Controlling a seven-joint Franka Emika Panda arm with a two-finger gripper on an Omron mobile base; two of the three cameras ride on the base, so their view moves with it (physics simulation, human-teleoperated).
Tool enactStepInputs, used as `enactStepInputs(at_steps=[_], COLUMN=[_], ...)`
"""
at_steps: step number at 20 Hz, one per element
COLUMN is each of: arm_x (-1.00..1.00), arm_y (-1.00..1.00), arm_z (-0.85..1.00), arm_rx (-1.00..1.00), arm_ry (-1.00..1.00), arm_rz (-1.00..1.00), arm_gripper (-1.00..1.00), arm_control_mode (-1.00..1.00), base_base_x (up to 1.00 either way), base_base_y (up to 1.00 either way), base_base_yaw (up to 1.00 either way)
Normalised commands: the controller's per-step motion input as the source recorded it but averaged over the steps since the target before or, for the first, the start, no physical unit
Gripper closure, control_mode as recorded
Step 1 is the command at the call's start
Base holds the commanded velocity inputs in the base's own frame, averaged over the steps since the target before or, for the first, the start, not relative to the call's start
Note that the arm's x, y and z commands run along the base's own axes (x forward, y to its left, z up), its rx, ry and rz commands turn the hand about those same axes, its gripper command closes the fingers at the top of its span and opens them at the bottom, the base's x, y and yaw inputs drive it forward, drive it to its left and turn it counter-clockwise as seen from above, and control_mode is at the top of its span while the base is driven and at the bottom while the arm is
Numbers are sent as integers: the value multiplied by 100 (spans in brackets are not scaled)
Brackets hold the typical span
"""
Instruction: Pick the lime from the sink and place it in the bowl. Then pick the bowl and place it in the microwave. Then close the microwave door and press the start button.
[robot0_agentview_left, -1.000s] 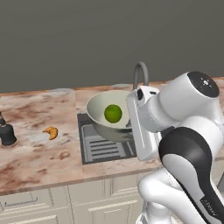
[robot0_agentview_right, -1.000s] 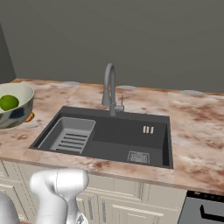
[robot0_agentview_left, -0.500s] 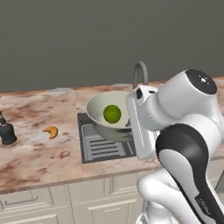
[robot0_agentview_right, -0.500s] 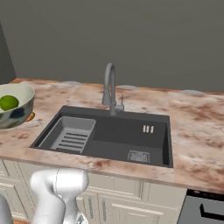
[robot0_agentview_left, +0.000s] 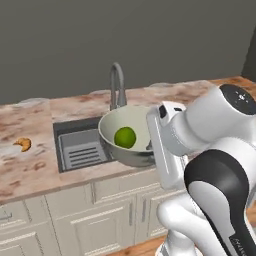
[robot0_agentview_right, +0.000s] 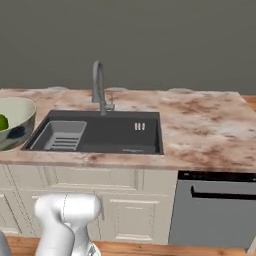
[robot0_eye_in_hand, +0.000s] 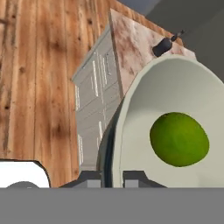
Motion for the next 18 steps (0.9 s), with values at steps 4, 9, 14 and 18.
enactStepInputs(at_steps=[4, 9, 14, 18], arm_x=[0, 0, 0, 0], arm_y=[0, 0, 0, 0], arm_z=[0, 0, 0, 0], arm_rx=[0, 0, 0, 0], arm_ry=[0, 0, 0, 0], arm_rz=[0, 0, 0, 0], arm_gripper=[100, 100, 100, 100], arm_control_mode=[100, 100, 100, 100], base_base_x=[-4, -10, -6, -14], base_base_y=[-48, -50, -42, -51], base_base_yaw=[-71, -69, -67, -68])
